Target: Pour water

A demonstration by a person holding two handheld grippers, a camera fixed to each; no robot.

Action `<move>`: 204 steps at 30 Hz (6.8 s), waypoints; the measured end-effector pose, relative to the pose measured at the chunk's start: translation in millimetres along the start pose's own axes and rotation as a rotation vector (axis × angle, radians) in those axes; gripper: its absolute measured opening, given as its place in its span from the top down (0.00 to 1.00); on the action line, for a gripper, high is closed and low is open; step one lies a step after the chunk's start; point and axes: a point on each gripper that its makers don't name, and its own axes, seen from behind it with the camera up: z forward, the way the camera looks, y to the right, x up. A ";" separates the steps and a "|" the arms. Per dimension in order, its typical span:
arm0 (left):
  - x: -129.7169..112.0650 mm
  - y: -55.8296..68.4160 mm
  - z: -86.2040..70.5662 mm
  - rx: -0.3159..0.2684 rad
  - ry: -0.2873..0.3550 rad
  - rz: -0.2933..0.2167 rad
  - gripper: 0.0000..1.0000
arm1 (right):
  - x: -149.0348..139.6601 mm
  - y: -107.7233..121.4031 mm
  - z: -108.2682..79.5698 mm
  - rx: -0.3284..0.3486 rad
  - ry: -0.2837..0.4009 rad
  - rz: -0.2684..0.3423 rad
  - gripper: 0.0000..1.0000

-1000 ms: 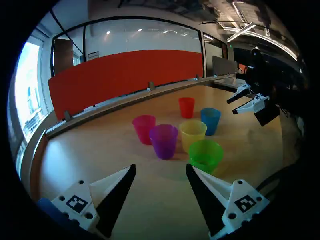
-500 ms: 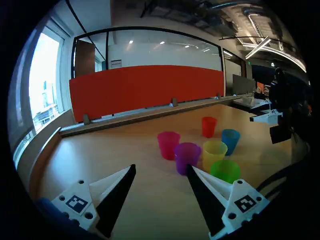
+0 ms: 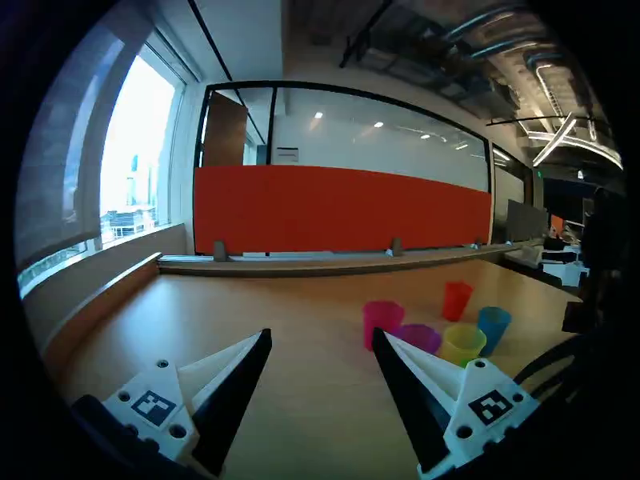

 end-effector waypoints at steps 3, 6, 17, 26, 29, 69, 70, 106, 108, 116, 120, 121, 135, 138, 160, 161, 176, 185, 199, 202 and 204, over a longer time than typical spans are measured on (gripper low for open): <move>3.3 -4.8 -1.0 0.027 0.029 -0.014 0.07 | 6.9 2.6 -4.0 -0.026 0.039 0.011 0.00; 6.3 -4.8 -2.1 0.032 0.048 -0.021 0.07 | 10.7 5.1 -7.9 -0.050 0.062 0.022 0.00; 11.5 -14.7 -4.7 0.071 0.098 -0.005 0.07 | 11.9 19.8 -17.4 -0.139 0.112 0.072 0.00; 9.5 -18.6 -5.6 0.097 0.136 -0.028 0.08 | 9.1 18.6 -21.9 -0.162 0.110 0.102 0.00; 7.4 -20.5 -4.4 0.111 0.141 -0.032 0.07 | 6.3 17.0 -20.6 -0.164 0.103 0.110 0.00; -16.0 -14.7 17.7 0.242 0.181 -0.001 0.07 | 0.4 19.5 -17.6 -0.175 0.058 0.197 0.01; -16.2 -13.8 17.8 0.242 0.182 -0.001 0.07 | 0.7 19.6 -17.6 -0.174 0.060 0.199 0.00; -27.3 -2.1 25.3 0.221 0.143 0.029 0.07 | 5.3 39.8 -26.4 -0.206 0.096 0.154 0.01; -27.1 -2.3 25.8 0.222 0.142 0.030 0.07 | 4.2 41.0 -25.5 -0.212 0.099 0.132 0.01; -25.3 -1.9 26.7 0.221 0.142 0.029 0.07 | -5.5 33.9 -20.9 -0.211 0.129 0.079 0.00; -25.5 -2.1 27.9 0.222 0.142 0.030 0.07 | -9.6 27.0 -20.3 -0.189 0.154 0.093 0.00; -25.3 -1.9 27.8 0.222 0.142 0.030 0.07 | -9.9 26.2 -20.1 -0.185 0.163 0.101 0.00; -24.1 -1.7 27.3 0.221 0.142 0.030 0.07 | -23.6 25.7 -12.4 -0.173 0.181 0.130 0.00; -24.2 -2.2 27.3 0.222 0.142 0.030 0.07 | -27.8 28.6 -10.8 -0.177 0.173 0.139 0.00; -24.2 -2.3 28.1 0.221 0.142 0.030 0.07 | -47.9 33.4 -1.3 -0.183 0.123 0.147 0.00; -24.4 -2.5 28.1 0.221 0.142 0.030 0.07 | -47.6 33.5 -0.6 -0.183 0.123 0.147 0.00; -24.6 -1.8 28.1 0.221 0.142 0.029 0.07 | -47.1 33.4 -1.1 -0.182 0.123 0.146 0.01; -25.3 -1.9 28.6 0.221 0.142 0.030 0.07 | -46.9 33.1 -1.9 -0.183 0.123 0.146 0.01; -24.8 -1.9 27.0 0.221 0.142 0.030 0.07 | -48.1 32.8 -0.8 -0.182 0.122 0.147 0.00; -24.6 -1.5 26.6 0.221 0.142 0.030 0.07 | -48.0 32.8 -0.7 -0.182 0.122 0.147 0.00; -24.9 -1.8 26.5 0.222 0.142 0.030 0.07 | -47.9 32.8 -0.6 -0.182 0.122 0.147 0.00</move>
